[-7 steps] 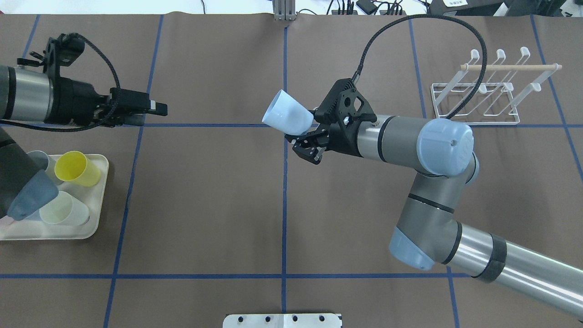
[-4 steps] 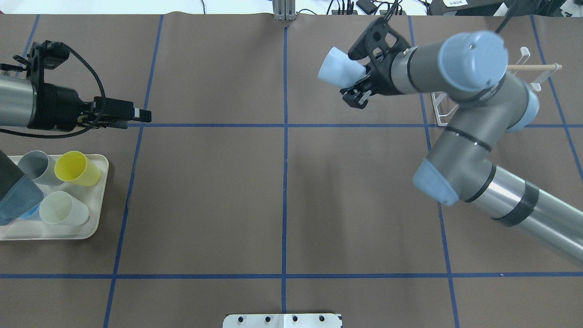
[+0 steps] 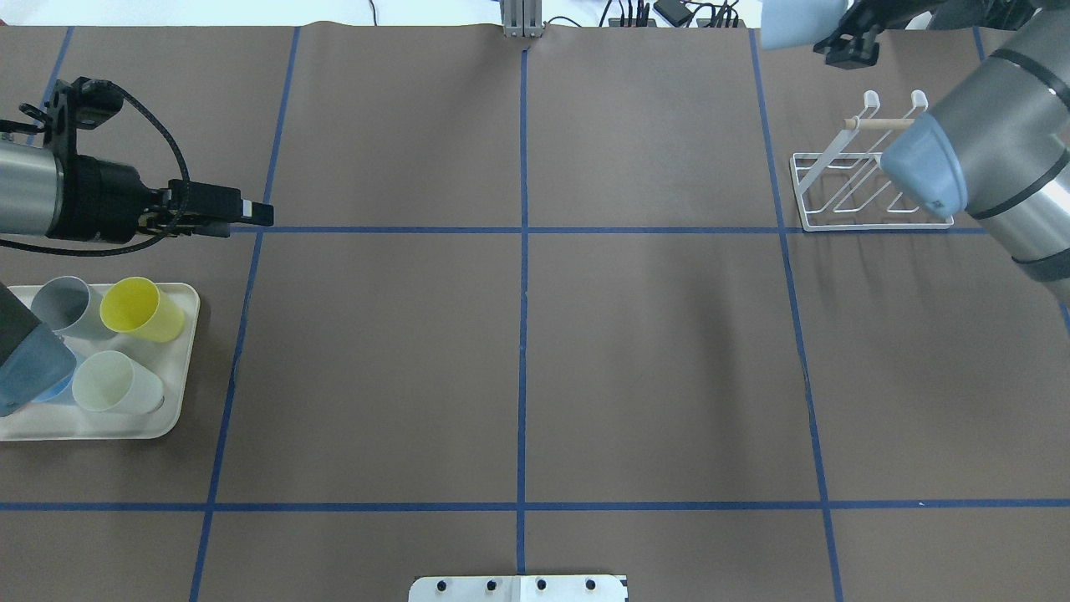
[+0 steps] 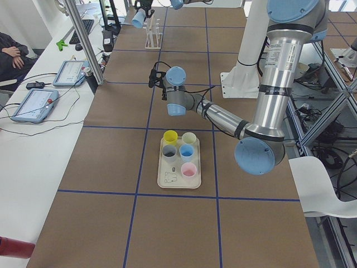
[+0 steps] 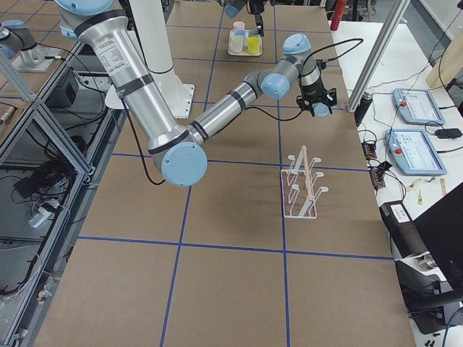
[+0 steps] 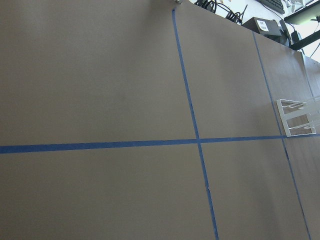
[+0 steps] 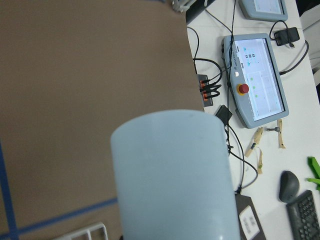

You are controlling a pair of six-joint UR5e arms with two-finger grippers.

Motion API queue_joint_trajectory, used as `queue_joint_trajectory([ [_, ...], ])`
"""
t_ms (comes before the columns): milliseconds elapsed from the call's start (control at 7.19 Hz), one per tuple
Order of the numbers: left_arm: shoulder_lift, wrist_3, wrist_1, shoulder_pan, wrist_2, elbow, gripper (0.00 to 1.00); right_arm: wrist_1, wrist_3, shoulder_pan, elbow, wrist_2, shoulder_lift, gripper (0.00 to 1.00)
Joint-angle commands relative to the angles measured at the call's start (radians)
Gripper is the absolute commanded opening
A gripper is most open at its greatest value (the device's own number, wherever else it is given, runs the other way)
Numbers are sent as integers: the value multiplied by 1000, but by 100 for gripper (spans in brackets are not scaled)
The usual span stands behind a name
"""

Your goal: Transfer IKEA cup to right arm and place on rack

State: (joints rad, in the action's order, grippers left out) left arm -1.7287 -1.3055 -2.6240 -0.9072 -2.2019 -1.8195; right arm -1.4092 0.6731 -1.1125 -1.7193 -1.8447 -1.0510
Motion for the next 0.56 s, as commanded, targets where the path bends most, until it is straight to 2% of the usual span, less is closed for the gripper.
queue_joint_trajectory([
  [0,3,0,-1,1,4,0,100,-121,572,-20,1,239,-14,5],
  [278,3,-1,-1,1,4,0,100,-116,806,-20,3,382,-73,7],
  [417,9,-1,-4,1,4,0,100,-114,833,-17,12,451,-84,2],
])
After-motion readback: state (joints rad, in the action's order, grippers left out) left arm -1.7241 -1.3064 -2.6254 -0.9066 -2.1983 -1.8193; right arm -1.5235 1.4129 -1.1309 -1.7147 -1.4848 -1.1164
